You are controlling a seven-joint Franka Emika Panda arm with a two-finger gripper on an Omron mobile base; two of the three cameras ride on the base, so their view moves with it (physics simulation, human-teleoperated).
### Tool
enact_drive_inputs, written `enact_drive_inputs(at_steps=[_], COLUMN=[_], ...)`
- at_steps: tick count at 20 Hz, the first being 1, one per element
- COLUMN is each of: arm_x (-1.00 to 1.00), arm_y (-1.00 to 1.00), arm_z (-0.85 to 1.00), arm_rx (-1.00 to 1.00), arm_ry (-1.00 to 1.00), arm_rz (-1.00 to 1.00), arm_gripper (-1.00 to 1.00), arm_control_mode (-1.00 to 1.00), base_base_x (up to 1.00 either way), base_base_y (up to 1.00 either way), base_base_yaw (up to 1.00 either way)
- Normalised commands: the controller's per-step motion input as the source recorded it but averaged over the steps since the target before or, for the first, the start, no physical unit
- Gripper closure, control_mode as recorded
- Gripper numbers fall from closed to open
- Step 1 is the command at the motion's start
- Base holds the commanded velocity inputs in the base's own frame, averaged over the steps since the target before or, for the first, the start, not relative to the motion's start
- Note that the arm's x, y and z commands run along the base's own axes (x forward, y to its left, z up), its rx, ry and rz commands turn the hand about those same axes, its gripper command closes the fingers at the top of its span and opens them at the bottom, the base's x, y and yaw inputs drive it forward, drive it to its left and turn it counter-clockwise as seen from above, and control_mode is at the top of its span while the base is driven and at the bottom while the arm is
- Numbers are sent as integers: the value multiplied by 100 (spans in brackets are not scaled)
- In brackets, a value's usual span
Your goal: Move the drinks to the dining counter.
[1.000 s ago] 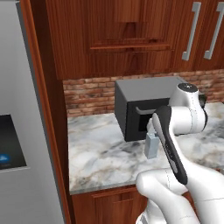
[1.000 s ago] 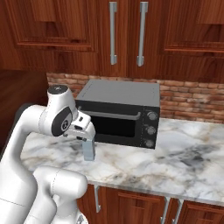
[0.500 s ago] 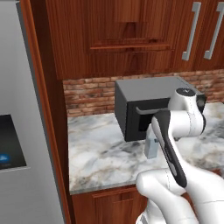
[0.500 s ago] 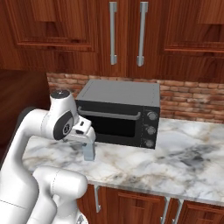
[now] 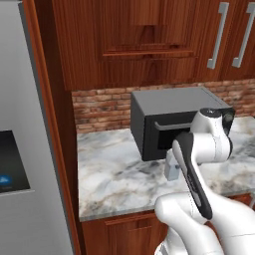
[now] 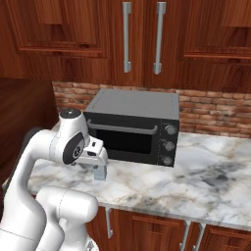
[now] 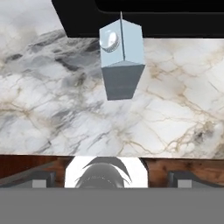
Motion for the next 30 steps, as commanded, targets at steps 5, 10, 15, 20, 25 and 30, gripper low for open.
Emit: enact_drive_inputs(at_steps=[5, 10, 15, 20, 25, 30], arm_x=[3, 3, 12, 41, 35, 25], arm_y=[0, 0, 0, 0, 0, 0], arm_z=[-2, 0, 14, 9, 0, 0], arm_rx=[0, 0, 0, 0, 0, 0], arm_ry=[0, 0, 0, 0, 0, 0], arm_rz=[8, 3, 0, 0, 0, 0], arm_gripper=[-100, -100, -100, -100, -100, -100], arm_control_mode=[-100, -100, -100, -100, -100, -100], base_base_x=[0, 0, 0, 0, 0, 0], base_base_y=[0, 0, 0, 0, 0, 0], base_base_yaw=[0, 0, 0, 0, 0, 0])
